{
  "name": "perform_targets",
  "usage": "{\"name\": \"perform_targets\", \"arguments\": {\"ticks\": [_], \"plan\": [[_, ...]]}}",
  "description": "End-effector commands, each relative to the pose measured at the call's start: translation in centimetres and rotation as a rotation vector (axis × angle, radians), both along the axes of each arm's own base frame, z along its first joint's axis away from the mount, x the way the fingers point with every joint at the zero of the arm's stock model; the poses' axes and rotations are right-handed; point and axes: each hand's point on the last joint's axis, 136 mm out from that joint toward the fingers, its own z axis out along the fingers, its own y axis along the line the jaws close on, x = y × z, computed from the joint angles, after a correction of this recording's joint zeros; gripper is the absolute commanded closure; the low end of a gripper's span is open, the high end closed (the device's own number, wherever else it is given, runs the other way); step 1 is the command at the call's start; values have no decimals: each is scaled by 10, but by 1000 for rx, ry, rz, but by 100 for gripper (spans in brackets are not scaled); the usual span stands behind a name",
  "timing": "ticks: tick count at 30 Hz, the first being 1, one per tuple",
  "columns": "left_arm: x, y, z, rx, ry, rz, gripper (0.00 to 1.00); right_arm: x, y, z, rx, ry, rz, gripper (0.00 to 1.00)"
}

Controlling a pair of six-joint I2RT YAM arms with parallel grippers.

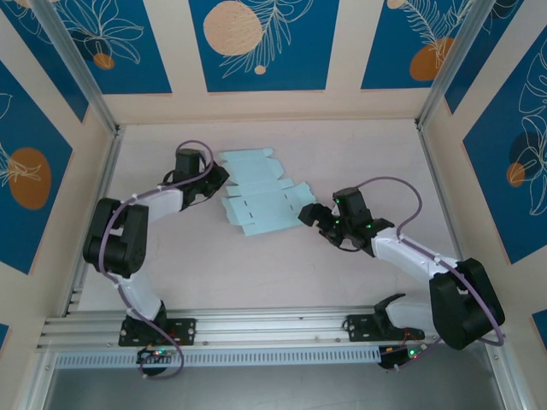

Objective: Fold the paper box

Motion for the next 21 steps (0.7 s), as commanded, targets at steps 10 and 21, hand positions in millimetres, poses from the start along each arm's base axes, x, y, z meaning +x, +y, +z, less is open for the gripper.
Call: {"name": "perform_targets", "arguments": {"ticks": [10,21], "plan": [[-25,35,6,-90,17,250,100,6,64,-17,207,26,-74,9],[-42,35,-8,-97,54,251,100,30,106,-34,288,-9,-25,12]]}}
